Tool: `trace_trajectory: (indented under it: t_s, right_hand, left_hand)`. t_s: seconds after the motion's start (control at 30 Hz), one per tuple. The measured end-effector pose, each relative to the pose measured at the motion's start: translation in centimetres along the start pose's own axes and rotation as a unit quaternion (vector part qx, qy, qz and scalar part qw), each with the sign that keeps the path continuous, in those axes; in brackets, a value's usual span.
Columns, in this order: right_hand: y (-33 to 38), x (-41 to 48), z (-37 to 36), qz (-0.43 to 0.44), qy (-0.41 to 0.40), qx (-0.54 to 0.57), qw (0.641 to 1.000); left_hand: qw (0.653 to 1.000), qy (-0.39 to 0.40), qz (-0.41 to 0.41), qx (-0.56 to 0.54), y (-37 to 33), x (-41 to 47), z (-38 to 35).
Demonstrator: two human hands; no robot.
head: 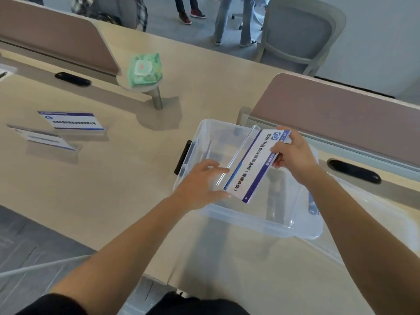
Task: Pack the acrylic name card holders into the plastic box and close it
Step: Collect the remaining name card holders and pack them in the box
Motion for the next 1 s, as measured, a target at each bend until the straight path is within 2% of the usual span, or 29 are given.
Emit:
trace_trajectory:
  t_s: [0.23, 0.3, 0.53, 0.77, 0.83, 0.93, 1.0]
  right_hand:
    - [-3.9, 5.1, -2.7, -0.053, 0.045, -0.093, 0.993]
    - [-4.8, 6.5, -3.7, -0.071, 0.067, -0.125, 0.987]
    - [-7.8, 9.9, -6.9, -0.155, 0.108, -0.198, 0.962]
    - [-10.1, 11.9, -9.3, -0.208, 0.138, -0.184, 0.951]
    - [-10.8, 11.9, -9.8, -0.206, 0.147, -0.149, 0.956]
    - [-10.9, 10.8, -9.8, -0.139, 0.164, -0.181, 0.96]
    - [-11.4, 9.1, -9.7, -0.117, 0.184, -0.166, 0.962]
  left_hand:
    - [0.98, -0.097, 0.062, 0.16, 6.3, 1.8, 3.3]
    - [0.981, -0.095, 0.09, 0.146, 7.6, 2.0, 3.7]
    - [0.992, -0.065, 0.09, 0.067, 9.8, 2.5, 2.8]
    - [0.994, -0.027, 0.107, 0.016, 9.6, 2.2, 2.9]
    - [0.993, -0.027, 0.111, 0.001, 9.4, 2.0, 3.0]
    - [0.993, -0.031, 0.106, -0.026, 9.1, 2.0, 3.2]
    - [0.993, -0.034, 0.104, -0.041, 9.1, 2.0, 3.2]
Point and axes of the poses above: each hand's wrist, its own x-axis towards the middle knuckle, its own z-axis out of the back of the hand, y = z × x, the point moved 7 cm from there along x, towards the middle knuckle, and after that the axes turned 8 degrees about y, right-handed, at the moved point
